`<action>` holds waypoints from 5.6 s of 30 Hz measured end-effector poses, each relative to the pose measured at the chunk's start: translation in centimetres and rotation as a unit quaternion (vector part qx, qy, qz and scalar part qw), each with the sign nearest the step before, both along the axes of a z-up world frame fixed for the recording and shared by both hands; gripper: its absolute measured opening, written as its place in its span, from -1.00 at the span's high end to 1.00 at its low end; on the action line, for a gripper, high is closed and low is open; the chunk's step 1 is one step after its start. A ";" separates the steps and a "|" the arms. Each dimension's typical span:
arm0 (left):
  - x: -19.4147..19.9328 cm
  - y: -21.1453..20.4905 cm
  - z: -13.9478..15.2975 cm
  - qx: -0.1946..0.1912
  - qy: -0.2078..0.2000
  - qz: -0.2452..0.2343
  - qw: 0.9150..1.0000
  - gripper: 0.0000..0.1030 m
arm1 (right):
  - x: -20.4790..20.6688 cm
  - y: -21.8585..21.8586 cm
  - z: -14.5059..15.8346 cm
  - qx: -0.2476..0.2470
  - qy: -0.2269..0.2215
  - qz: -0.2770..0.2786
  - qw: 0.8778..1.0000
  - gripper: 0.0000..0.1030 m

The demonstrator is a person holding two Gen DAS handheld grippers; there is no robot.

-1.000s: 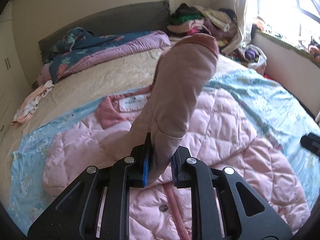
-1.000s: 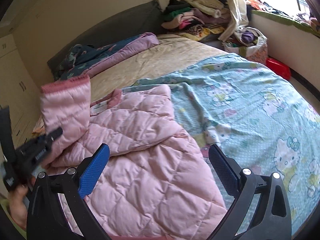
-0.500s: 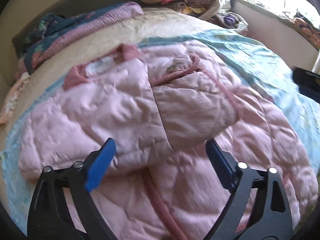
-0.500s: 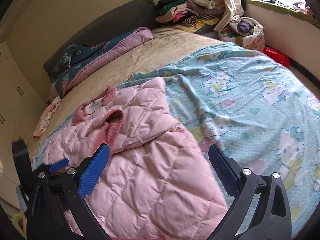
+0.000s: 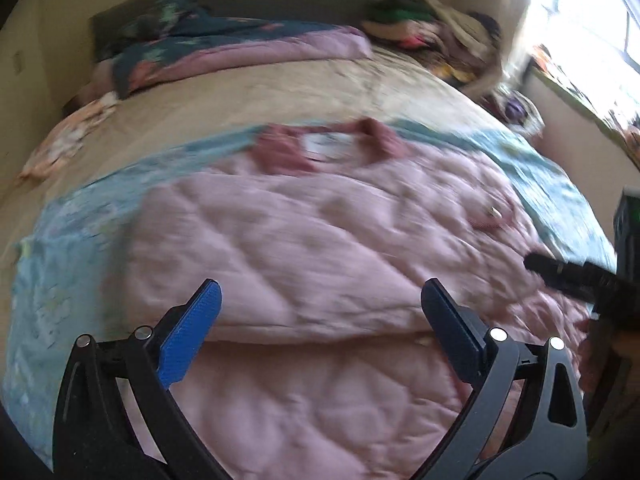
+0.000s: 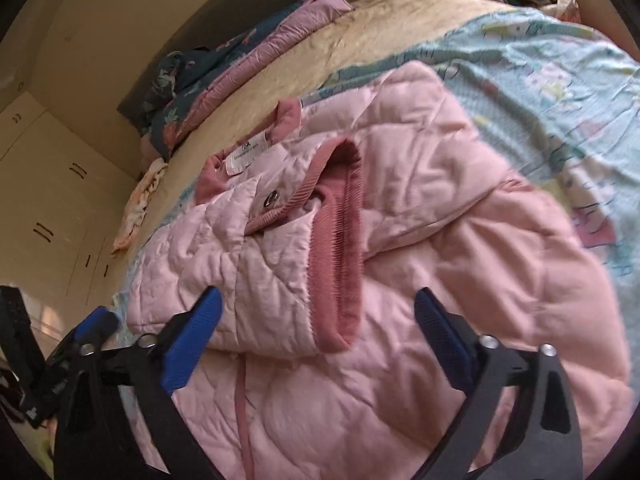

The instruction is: Fold large clothes

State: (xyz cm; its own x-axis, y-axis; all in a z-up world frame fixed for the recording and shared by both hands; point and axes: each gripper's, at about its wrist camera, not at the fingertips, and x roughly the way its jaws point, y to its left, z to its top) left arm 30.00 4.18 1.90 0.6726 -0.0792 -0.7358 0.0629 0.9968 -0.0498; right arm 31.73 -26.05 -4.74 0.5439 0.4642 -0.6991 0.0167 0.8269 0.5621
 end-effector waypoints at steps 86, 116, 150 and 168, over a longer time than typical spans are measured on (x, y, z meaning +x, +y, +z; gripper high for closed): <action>3.4 3.6 -1.4 -0.069 0.029 0.073 0.994 -0.84 | 3.0 8.1 4.8 -0.207 -0.113 0.123 0.964 -0.87; -5.8 0.9 7.3 -0.068 -0.052 0.050 0.995 -0.84 | -7.7 3.9 14.9 -0.173 -0.205 0.103 0.958 -0.91; -15.1 0.4 5.0 -0.048 -0.067 0.048 0.995 -0.84 | -15.4 0.3 13.8 -0.204 -0.218 0.089 0.950 -0.92; -19.6 4.1 -1.3 -0.035 -0.031 0.098 0.994 -0.84 | -18.6 -3.6 7.3 -0.226 -0.164 0.092 0.956 -0.92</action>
State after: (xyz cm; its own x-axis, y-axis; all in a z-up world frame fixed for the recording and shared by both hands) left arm 10.43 8.29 0.56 0.7234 0.0075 -0.6904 -0.1269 0.9844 -0.1222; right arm 13.16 -29.66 2.54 0.7063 0.2640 -0.6569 -0.2683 0.9585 0.0968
